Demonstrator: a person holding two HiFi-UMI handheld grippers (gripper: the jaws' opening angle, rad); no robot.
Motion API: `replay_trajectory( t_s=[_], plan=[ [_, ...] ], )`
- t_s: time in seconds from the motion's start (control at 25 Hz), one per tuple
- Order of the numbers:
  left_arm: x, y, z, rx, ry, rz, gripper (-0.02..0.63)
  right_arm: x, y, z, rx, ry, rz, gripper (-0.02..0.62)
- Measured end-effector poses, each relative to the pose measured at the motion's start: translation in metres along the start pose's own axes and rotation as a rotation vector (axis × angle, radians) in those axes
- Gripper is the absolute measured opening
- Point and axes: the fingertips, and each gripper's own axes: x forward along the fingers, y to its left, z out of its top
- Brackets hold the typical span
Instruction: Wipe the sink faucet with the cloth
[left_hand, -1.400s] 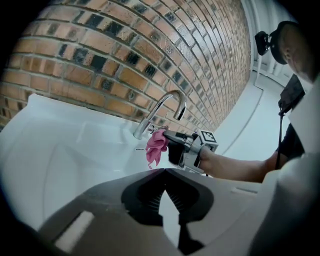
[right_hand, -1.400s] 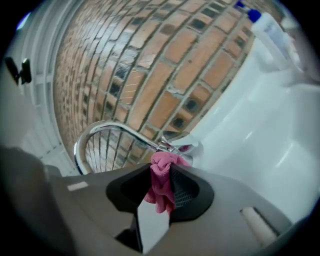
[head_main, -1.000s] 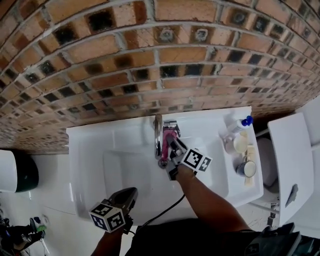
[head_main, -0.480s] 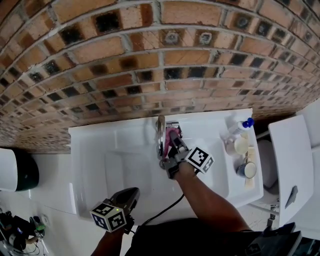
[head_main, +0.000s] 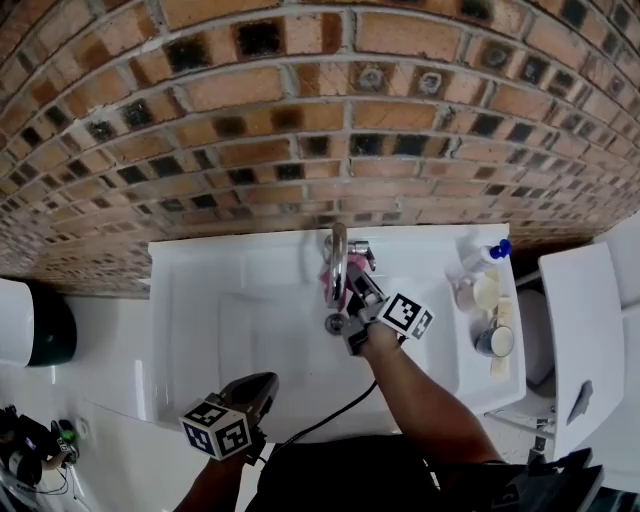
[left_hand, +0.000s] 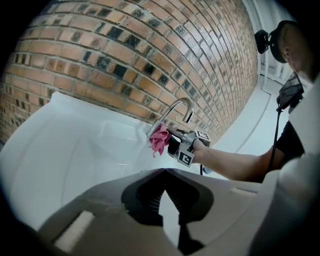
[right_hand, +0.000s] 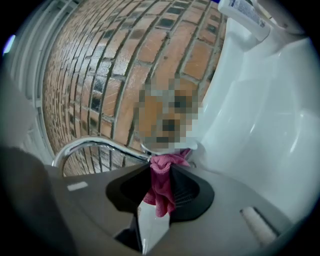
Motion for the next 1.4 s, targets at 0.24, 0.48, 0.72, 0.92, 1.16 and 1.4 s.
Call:
replay_trajectory(
  t_s=[0.24, 0.48, 0.72, 0.92, 1.16, 1.4],
  plan=[
    [-0.014, 0.0, -0.01, -0.025, -0.02, 0.025, 0.006, 0.01, -0.028, -0.034, 0.057, 0.084, -0.053, 0.114],
    [-0.035, 0.009, -0.022, -0.07, -0.048, 0.093, 0.006, 0.029, -0.024, -0.029, 0.094, 0.073, -0.016, 0.114],
    [-0.042, 0.005, -0.025, -0.071, -0.068, 0.102, 0.006, 0.025, 0.004, -0.022, 0.112, 0.051, 0.043, 0.114],
    [-0.038, -0.006, -0.02, -0.039, -0.073, 0.068, 0.006, 0.015, 0.051, -0.004, 0.09, 0.018, 0.196, 0.114],
    [-0.038, -0.015, -0.014, 0.004, -0.077, 0.041, 0.006, 0.009, 0.095, 0.025, 0.107, -0.021, 0.314, 0.114],
    [-0.045, -0.02, -0.017, 0.014, -0.097, 0.035, 0.006, -0.003, 0.129, 0.031, 0.141, -0.029, 0.408, 0.114]
  ],
)
